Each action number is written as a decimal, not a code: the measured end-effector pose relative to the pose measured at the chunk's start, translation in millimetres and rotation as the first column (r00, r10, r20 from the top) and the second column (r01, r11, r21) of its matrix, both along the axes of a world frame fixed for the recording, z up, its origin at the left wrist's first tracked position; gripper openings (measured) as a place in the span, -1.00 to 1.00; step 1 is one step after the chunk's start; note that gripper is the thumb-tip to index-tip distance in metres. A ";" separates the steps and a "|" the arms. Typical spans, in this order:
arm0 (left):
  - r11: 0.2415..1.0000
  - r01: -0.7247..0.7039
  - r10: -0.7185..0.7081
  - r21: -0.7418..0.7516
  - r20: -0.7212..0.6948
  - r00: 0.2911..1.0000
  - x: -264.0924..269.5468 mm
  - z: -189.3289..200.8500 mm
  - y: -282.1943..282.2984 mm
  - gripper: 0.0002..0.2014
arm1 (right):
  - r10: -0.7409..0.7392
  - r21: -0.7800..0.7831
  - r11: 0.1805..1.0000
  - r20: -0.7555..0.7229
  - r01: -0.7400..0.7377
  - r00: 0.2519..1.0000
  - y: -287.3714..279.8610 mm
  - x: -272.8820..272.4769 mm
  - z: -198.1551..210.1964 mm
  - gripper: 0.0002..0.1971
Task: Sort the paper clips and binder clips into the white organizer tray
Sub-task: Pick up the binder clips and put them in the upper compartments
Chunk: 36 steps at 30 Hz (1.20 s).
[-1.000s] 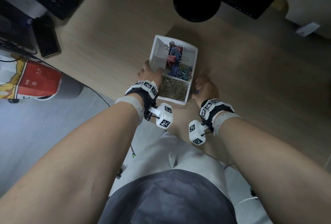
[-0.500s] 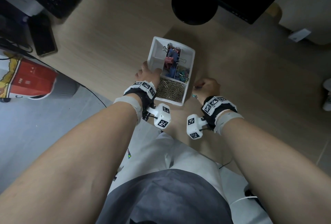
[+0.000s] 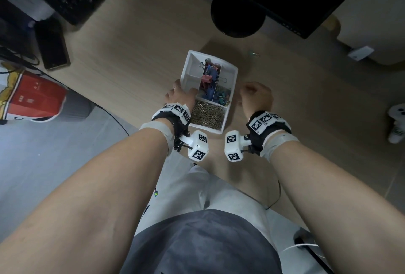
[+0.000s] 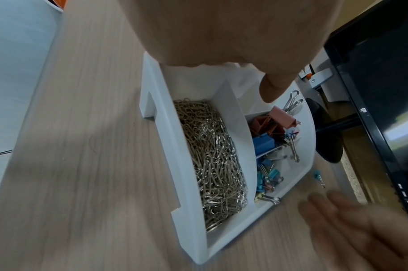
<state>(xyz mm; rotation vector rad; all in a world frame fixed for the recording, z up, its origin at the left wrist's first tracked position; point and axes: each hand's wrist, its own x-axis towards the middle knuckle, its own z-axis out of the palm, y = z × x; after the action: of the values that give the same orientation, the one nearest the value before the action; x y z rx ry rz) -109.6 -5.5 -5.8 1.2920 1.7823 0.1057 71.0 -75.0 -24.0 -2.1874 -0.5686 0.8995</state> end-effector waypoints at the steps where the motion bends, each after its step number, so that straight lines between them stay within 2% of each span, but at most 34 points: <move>1: 1.000 0.005 -0.005 0.001 -0.004 1.000 -0.4 -1.5 0.1 -0.19 | -0.027 -0.026 0.999 0.032 0.028 0.999 -1.4 4.0 -2.5 -0.83; 4: 1.000 -0.001 0.001 0.013 -0.051 0.999 1.0 -7.7 2.5 -0.39 | 0.013 -0.135 0.991 0.090 -0.001 0.996 -4.9 12.6 -3.1 -0.83; 6: 0.999 -0.018 0.021 0.028 -0.095 0.995 -0.5 -11.3 7.6 -0.51 | 0.077 -0.179 0.982 0.118 -0.055 0.990 -6.6 18.4 -1.3 -0.75; 8: 1.000 0.007 -0.005 0.014 -0.111 0.994 -5.3 -16.9 18.0 -0.59 | 0.062 -0.182 0.982 0.117 -0.040 0.991 -4.8 25.7 -2.0 -0.63; 10: 0.998 0.057 -0.057 -0.008 -0.129 0.990 -8.8 -20.6 24.4 -0.62 | 0.029 -0.168 0.986 0.098 -0.012 0.995 -1.5 32.4 -0.6 -0.57; 13: 0.993 0.116 -0.110 0.023 -0.172 0.979 -7.4 -21.3 29.6 -0.64 | 0.023 -0.112 0.994 0.147 -0.006 0.989 7.7 38.8 5.2 -0.63; 16: 0.991 0.128 -0.130 -0.027 -0.174 0.976 -3.3 -22.4 44.4 -0.63 | 0.109 -0.132 0.987 0.156 -0.089 0.982 28.0 47.5 4.3 -0.67; 18: 0.991 0.123 -0.130 -0.058 -0.146 0.981 -1.9 -25.4 54.6 -0.63 | 0.270 -0.233 0.945 0.169 -0.228 0.948 48.2 54.9 1.1 -0.54; 21: 0.997 0.079 -0.076 0.024 -0.128 0.989 0.7 -29.7 60.5 -0.66 | 0.500 -0.336 0.845 0.220 -0.416 0.838 80.4 63.3 -11.5 -0.32; 24: 0.994 0.084 -0.071 0.067 -0.174 0.982 3.6 -30.6 65.8 -0.65 | 0.674 -0.493 0.695 0.195 -0.523 0.712 103.0 65.6 -25.8 -0.27; 26: 0.992 0.116 -0.102 0.054 -0.210 0.972 5.2 -26.5 70.8 -0.64 | 0.714 -0.544 0.638 0.154 -0.545 0.683 108.2 65.6 -29.7 -0.26; 29: 0.990 0.136 -0.126 0.028 -0.231 0.965 6.3 -23.0 74.5 -0.63 | 0.692 -0.548 0.681 0.262 -0.486 0.673 109.2 63.1 -29.7 -0.37; 32: 0.991 0.133 -0.124 0.019 -0.256 0.959 8.0 -23.6 74.6 -0.63 | 0.657 -0.546 0.736 0.431 -0.401 0.619 106.3 62.7 -31.8 -0.65; 34: 0.990 0.142 -0.139 -0.006 -0.250 0.958 9.2 -20.8 76.5 -0.63 | 0.605 -0.488 0.780 0.423 -0.393 0.675 99.7 63.8 -35.8 -0.74; 36: 0.988 0.152 -0.150 -0.010 -0.251 0.956 9.3 -17.0 78.6 -0.64 | 0.512 -0.397 0.841 0.365 -0.367 0.778 89.9 61.6 -36.6 -0.79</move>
<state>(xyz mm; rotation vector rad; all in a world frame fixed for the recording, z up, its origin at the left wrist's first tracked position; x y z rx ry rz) -100.3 73.2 -22.8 1.4974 1.8863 -0.1418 132.6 14.9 -60.6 -2.6261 -1.3059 0.7268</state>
